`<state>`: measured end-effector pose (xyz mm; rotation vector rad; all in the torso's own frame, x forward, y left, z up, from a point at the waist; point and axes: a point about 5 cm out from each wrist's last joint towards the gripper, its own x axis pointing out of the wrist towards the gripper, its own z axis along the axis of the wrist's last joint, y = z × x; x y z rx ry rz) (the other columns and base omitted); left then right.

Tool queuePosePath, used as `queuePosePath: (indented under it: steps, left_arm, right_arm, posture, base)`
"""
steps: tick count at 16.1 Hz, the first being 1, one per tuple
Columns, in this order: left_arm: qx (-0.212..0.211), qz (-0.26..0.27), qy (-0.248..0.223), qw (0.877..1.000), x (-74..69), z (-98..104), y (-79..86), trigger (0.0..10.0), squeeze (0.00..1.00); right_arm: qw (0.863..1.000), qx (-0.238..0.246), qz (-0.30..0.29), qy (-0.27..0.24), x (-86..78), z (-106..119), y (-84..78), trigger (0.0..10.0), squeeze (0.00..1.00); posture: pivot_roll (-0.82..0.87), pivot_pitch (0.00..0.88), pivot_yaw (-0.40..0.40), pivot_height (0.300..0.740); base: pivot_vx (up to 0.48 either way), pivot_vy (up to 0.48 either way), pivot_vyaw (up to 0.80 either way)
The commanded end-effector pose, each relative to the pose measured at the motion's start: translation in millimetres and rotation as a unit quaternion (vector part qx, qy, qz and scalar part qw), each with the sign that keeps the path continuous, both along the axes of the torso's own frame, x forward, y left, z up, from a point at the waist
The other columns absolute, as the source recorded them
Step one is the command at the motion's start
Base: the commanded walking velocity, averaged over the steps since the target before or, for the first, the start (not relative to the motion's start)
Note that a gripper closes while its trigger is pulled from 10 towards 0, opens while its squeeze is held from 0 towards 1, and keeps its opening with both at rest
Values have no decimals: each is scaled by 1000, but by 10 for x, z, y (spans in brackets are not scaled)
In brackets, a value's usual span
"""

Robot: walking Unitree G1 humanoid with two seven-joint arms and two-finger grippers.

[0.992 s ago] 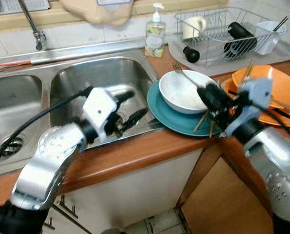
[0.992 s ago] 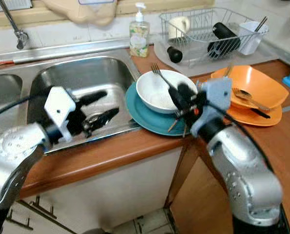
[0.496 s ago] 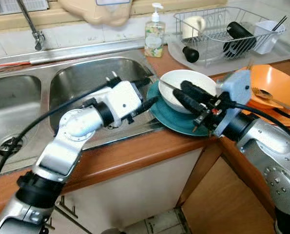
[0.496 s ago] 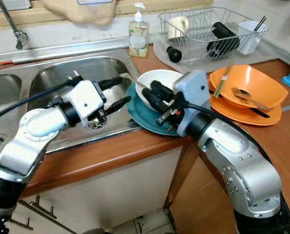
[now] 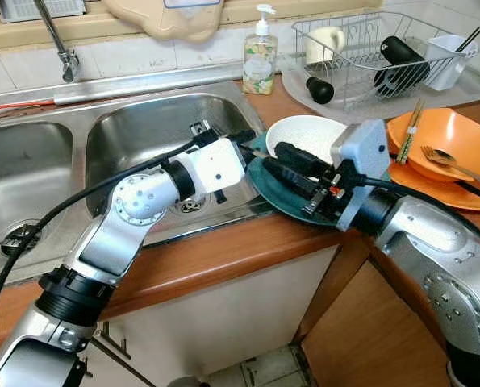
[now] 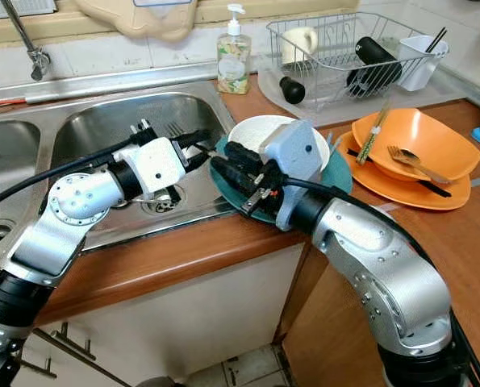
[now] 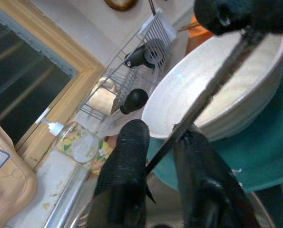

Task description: Kitchen organization

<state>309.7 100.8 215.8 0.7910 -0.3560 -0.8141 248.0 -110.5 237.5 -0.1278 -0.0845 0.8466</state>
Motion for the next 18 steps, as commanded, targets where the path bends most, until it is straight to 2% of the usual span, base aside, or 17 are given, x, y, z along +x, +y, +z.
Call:
queuePosePath:
  steps: [1,6,7,8,9,10,11,12,13,14,15,18]
  left_arm:
    - [19,-5,-9,1000,19,12,-21,0,0]
    - [46,-10,-26,999,59,0,-29,0,0]
    - [50,-12,-29,998,64,-1,-22,0,0]
    - [52,-9,-30,998,73,1,-11,0,0]
    - [54,-1,-33,998,93,5,16,0,0]
    - [55,7,-34,998,114,10,44,0,0]
    - [64,36,-34,997,184,14,145,0,0]
    - [75,60,-27,995,238,-2,229,0,0]
    - [84,74,-23,993,271,-18,278,0,0]
    - [114,123,-10,986,397,-78,473,0,0]
    - [138,153,7,979,474,-142,595,0,0]
    - [162,208,42,964,621,-261,767,0,0]
  right_arm:
    - [1000,-1,13,-13,-6,66,34,0,0]
    - [1000,-6,10,-15,2,70,41,0,0]
    - [1000,-12,0,-19,15,69,38,10000,0]
    - [1000,-9,-4,-17,27,69,39,10000,102]
    - [1000,-3,-3,-15,31,70,45,10000,1000]
    - [1000,-1,-1,-14,31,72,50,10000,1000]
    - [1000,-10,-12,-21,37,73,42,10000,337]
    - [1000,-13,-15,-21,36,62,38,10000,0]
    - [1000,-16,-15,-19,33,51,36,10000,0]
    - [1000,-24,-13,-11,9,-1,38,10000,0]
    - [1000,-28,-13,-2,-7,-50,51,10000,0]
    - [998,-56,-11,12,-27,-184,105,10000,0]
  posture:
    - [-78,0,37,740]
    - [-82,0,38,740]
    - [-83,0,39,740]
    - [-83,0,39,740]
    - [-81,0,39,740]
    - [-82,0,40,740]
    - [-84,0,41,740]
    - [-84,0,42,740]
    - [-86,0,41,740]
    - [-88,0,42,740]
    - [-88,0,41,740]
    - [-85,0,43,740]
  base:
    - [0,0,0]
    - [0,0,0]
    - [0,0,0]
    - [0,0,0]
    - [0,0,0]
    - [0,0,0]
    - [0,0,0]
    - [0,0,0]
    - [0,0,0]
    - [0,0,0]
    - [0,0,0]
    - [0,0,0]
